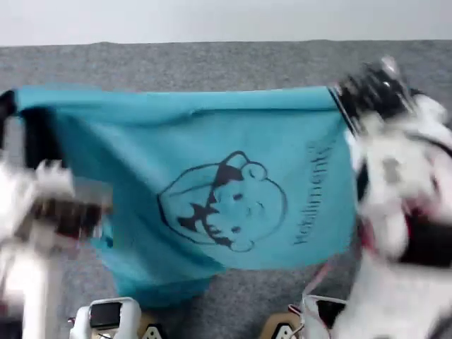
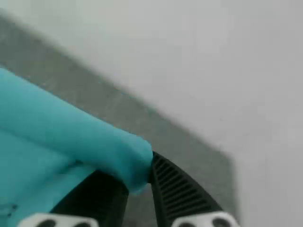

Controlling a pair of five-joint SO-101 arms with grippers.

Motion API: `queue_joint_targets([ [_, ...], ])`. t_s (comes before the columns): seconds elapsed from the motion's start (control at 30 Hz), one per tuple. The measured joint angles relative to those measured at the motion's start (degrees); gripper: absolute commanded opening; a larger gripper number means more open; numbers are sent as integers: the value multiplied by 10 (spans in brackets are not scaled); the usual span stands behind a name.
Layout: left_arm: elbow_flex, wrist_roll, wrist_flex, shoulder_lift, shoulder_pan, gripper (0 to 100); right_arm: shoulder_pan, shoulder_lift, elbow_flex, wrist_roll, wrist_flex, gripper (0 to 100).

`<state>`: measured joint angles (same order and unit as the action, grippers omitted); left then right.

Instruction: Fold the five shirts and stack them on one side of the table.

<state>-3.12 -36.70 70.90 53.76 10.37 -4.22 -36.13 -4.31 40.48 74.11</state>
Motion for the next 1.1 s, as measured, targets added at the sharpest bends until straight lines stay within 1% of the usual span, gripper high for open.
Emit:
queue_joint_targets([
  [0.07,-53,0,-9,-52,0,2,17,40,60,0,-27,9],
  [0.13,-112,0,-43,-105,0,2,25,89,120,0,-79,9],
  [0.23,-193,0,-122,-190,0,2,32,173,193,0,-185,9],
  [0.3,-234,0,-183,-253,0,2,33,230,209,0,-255,9],
  [0.4,-251,3,-270,-353,0,2,33,316,210,0,-342,9],
  [0.53,-243,4,-350,-488,0,2,33,418,184,-1,-411,9],
  [0.67,-164,4,-377,-616,0,2,33,514,105,-1,-447,9],
  [0.83,10,22,-375,-780,-1,2,33,645,-53,-1,-453,9],
  [0.93,144,30,-329,-873,-5,2,33,724,-166,-1,-453,9],
  [1.1,404,33,-217,-1027,-10,2,33,835,-339,0,-453,9],
])
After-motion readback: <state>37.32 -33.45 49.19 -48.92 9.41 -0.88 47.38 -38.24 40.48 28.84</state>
